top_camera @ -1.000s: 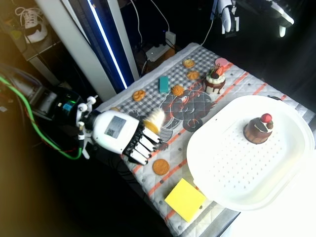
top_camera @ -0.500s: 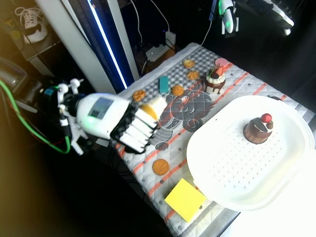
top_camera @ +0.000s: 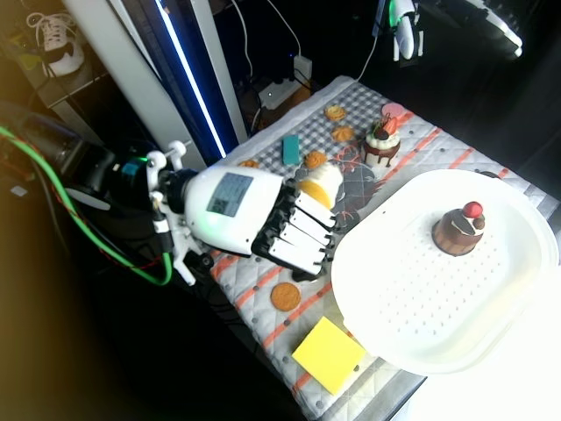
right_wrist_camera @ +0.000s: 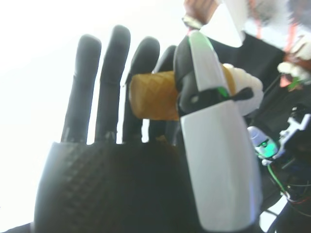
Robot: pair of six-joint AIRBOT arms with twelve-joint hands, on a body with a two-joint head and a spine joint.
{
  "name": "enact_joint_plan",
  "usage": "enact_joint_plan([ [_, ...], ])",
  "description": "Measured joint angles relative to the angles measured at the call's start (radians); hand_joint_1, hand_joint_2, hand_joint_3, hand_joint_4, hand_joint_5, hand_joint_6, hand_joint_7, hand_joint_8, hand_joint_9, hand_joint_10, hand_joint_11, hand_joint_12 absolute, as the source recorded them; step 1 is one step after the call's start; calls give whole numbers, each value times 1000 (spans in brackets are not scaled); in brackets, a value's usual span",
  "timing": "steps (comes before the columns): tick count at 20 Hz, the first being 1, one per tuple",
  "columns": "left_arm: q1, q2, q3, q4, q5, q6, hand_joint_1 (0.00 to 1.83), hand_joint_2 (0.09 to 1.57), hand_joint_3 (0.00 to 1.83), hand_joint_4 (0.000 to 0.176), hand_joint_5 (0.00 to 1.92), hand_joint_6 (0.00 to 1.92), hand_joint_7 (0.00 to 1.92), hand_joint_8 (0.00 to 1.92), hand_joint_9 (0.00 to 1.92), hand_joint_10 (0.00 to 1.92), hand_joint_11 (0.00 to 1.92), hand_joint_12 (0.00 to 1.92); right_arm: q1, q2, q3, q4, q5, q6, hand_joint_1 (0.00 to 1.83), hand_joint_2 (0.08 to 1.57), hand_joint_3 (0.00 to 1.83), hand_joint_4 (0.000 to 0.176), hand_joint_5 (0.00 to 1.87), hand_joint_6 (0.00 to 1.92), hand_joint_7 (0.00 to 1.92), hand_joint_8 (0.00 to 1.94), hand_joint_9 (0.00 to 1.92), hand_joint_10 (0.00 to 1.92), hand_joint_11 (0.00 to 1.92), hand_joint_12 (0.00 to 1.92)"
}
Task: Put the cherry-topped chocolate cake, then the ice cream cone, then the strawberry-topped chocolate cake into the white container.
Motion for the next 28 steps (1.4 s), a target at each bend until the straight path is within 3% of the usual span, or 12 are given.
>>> enact_joint_plan([
  [2, 11, -1, 0, 0, -10, -7, 678, 1255, 0, 70, 0, 0, 0, 0, 0, 0, 24, 12, 53, -56, 68, 32, -34, -1, 1150, 1283, 2, 0, 784, 1284, 565, 1618, 424, 1449, 448, 1913],
  [4, 20, -4, 0, -4, -16, -13, 694, 1259, 0, 69, 0, 0, 3, 11, 0, 0, 8, 257, 109, -123, 149, 48, -99, -2, 1079, 1263, 6, 0, 704, 1397, 97, 492, 16, 488, 17, 1921],
  [6, 19, -13, 10, -4, -12, -21, 669, 1258, 0, 64, 4, 0, 57, 3, 0, 0, 0, 581, 163, -220, 254, 98, -187, -16, 1139, 1308, 17, 0, 651, 1305, 549, 1663, 500, 1819, 596, 1921],
  [8, 19, -22, 16, 5, -6, -41, 654, 1252, 0, 84, 4, 0, 68, 2, 1, 0, 0, 506, 172, -234, 278, 134, -236, -64, 1161, 1312, 7, 0, 617, 1288, 658, 1751, 776, 1901, 921, 1921],
  [14, 19, -31, 23, 14, 4, -47, 592, 1225, 0, 56, 0, 0, 39, 0, 6, 1, 0, 440, 189, -284, 426, 341, -323, -165, 1116, 1311, 1, 0, 706, 1507, 562, 1529, 351, 1347, 257, 1895],
  [15, 19, -32, 23, 23, 5, -48, 586, 1216, 0, 68, 1, 0, 51, 2, 15, 4, 0, 475, 189, -299, 444, 355, -348, -169, 1028, 1317, 0, 0, 312, 1150, 438, 735, 280, 1017, 14, 1778],
  [17, 19, -32, 23, 19, 4, -52, 593, 1217, 0, 80, 12, 3, 61, 3, 21, 5, 0, 542, 189, -308, 446, 361, -380, -193, 993, 1284, 0, 0, 185, 544, 388, 273, 297, 753, 42, 1642],
  [19, 19, -32, 23, 16, 4, -56, 592, 1217, 0, 91, 5, 0, 49, 1, 14, 2, 0, 510, 189, -315, 440, 358, -402, -197, 982, 1274, 0, 0, 93, 156, 88, 28, 41, 814, 1, 1665],
  [22, 19, -32, 23, 8, 4, -58, 616, 1243, 4, 84, 0, 0, 41, 4, 2, 0, 0, 427, 190, -314, 423, 358, -411, -200, 965, 1234, 0, 8, 0, 2, 2, 0, 0, 95, 0, 1040],
  [23, 19, -32, 23, 8, 4, -58, 611, 1242, 1, 86, 0, 0, 36, 2, 0, 0, 0, 387, 190, -312, 412, 358, -409, -202, 895, 1213, 0, 61, 0, 0, 0, 0, 18, 103, 0, 1324],
  [25, 19, -32, 23, 13, 4, -59, 624, 1235, 0, 91, 6, 2, 18, 0, 0, 0, 0, 383, 190, -276, 356, 331, -405, -203, 801, 1188, 0, 79, 0, 0, 0, 0, 0, 58, 0, 1667],
  [28, 20, -32, 23, 0, 3, -59, 614, 1227, 0, 94, 20, 4, 5, 1, 0, 0, 0, 459, 190, -188, 256, 285, -359, -203, 708, 1166, 0, 123, 0, 0, 0, 0, 0, 0, 0, 1479],
])
